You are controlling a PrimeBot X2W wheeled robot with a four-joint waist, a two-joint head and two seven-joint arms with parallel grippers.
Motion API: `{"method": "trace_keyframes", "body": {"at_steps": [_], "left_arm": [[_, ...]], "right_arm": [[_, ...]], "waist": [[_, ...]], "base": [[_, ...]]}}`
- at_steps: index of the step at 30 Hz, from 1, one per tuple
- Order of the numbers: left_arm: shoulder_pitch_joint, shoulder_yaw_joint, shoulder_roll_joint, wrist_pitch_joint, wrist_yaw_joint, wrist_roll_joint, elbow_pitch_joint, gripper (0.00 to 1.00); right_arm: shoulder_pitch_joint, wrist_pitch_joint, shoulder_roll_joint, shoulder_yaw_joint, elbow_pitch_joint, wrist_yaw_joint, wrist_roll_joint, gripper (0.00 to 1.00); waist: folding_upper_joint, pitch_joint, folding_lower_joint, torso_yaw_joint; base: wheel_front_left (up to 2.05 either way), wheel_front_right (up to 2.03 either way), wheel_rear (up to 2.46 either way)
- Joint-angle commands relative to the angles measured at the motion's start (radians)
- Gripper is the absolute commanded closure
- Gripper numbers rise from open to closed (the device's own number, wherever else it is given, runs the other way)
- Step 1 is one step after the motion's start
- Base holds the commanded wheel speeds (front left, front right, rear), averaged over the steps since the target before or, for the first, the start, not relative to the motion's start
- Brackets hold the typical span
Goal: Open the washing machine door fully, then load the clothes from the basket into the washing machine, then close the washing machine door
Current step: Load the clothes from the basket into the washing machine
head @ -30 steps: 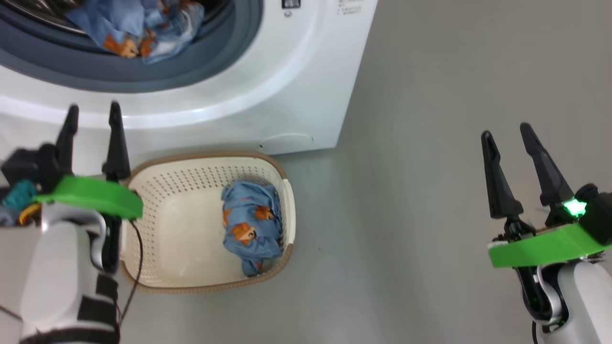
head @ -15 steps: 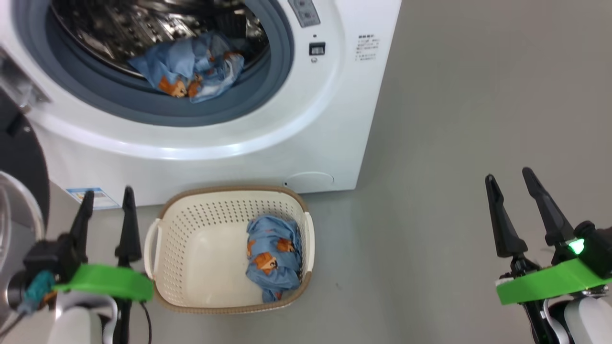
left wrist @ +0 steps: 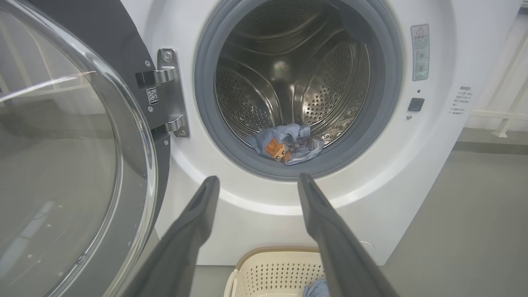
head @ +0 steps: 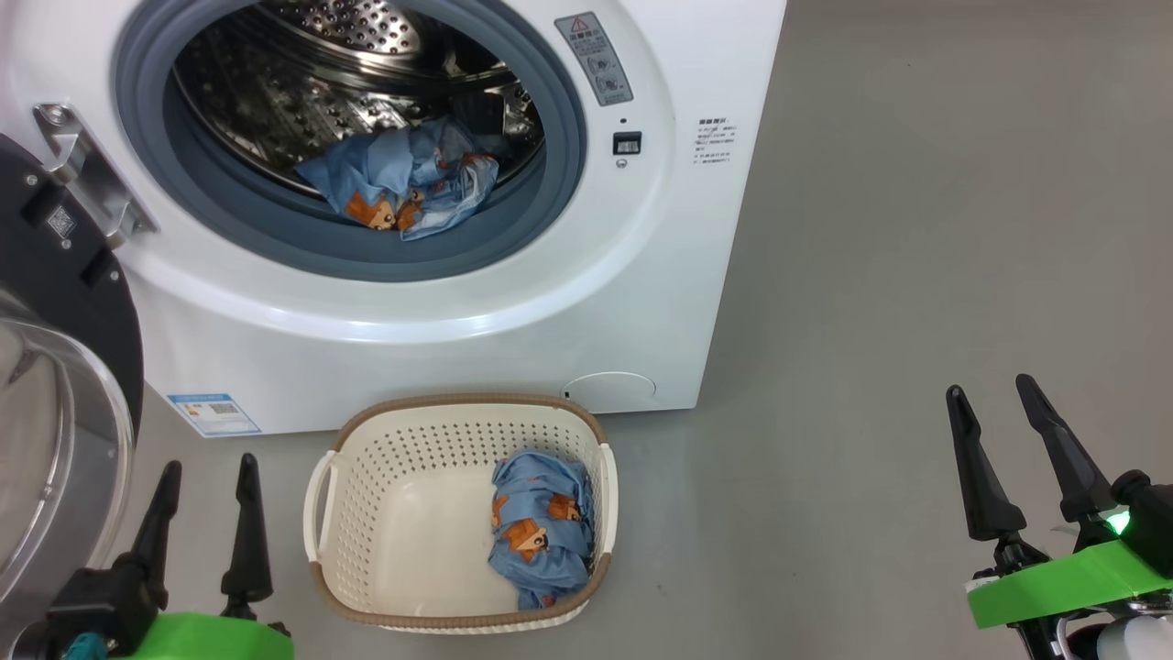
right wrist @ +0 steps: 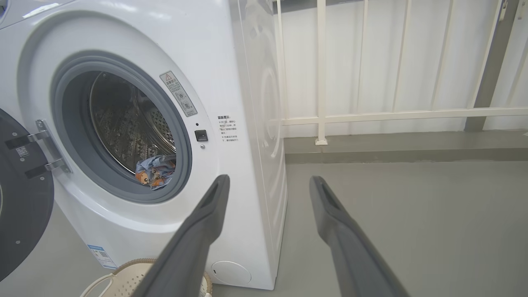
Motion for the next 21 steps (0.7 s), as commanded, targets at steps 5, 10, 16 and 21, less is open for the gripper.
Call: {"method": "trace_keyframes", "body": {"at_steps": [5,10,16,21], "left_arm": [[0.007,0.036,0.010,-0.006,-0.005,0.004,-0.050,0.00],[0.009,0.037,0.007,-0.006,-0.005,0.005,-0.058,0.00],[0.003,0.032,0.003,-0.006,-0.005,0.004,-0.045,0.00],[-0.017,0.019,-0.004,-0.006,-0.005,-0.011,-0.010,0.00]], "right_arm": [[-0.002,-0.005,-0.023,0.010,-0.026,0.005,0.011,0.00],[-0.005,-0.005,-0.023,0.009,-0.030,0.005,0.009,0.00],[-0.018,-0.005,-0.021,0.008,-0.036,0.005,0.009,0.00],[-0.041,-0.005,-0.010,0.004,-0.040,0.005,0.009,0.00]], "waist": [[0.0000,0.005,0.0000,-0.001],[0.0000,0.015,0.0000,-0.003],[0.0000,0.040,0.0000,-0.008],[0.0000,0.082,0.0000,-0.014]], "base": [[0.00,0.00,0.00],[0.00,0.00,0.00],[0.00,0.00,0.00],[0.00,0.00,0.00]]}}
